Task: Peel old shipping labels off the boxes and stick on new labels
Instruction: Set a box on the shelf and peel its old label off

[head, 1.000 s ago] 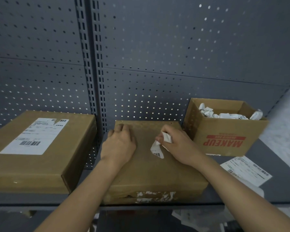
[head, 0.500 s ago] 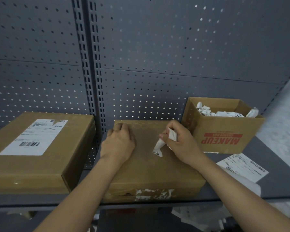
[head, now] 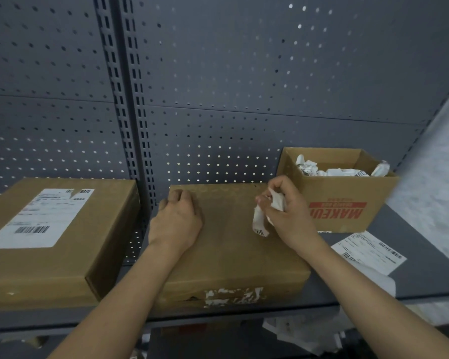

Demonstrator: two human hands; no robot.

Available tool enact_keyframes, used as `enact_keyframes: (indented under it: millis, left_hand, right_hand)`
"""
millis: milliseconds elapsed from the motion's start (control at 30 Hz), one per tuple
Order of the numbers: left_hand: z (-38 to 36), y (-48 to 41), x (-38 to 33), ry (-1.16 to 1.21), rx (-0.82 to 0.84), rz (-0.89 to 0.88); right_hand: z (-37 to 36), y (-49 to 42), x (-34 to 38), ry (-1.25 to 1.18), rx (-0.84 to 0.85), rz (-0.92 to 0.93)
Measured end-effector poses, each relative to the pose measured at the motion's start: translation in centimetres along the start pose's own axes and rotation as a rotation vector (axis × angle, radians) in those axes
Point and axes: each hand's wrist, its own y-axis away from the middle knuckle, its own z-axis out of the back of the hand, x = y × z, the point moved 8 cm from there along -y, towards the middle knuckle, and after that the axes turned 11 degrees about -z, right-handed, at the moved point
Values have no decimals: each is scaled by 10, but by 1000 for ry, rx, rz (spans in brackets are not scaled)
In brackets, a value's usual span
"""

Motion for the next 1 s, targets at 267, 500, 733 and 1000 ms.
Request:
enact_keyframes:
  millis: [267, 500, 733, 1000]
  left_hand:
    - [1, -1, -1, 30, -24, -20]
    - [12, -1, -14, -59, -92, -146]
    - [11, 1, -87, 75, -62, -363]
    - [-35, 14, -207, 193, 55, -510]
  right_hand:
    - [21, 0, 0, -7, -44, -62]
    - [72, 14, 15, 167, -217, -161]
    - [141, 12, 6, 128, -249, -321]
    - [215, -19, -13, 244, -318, -222]
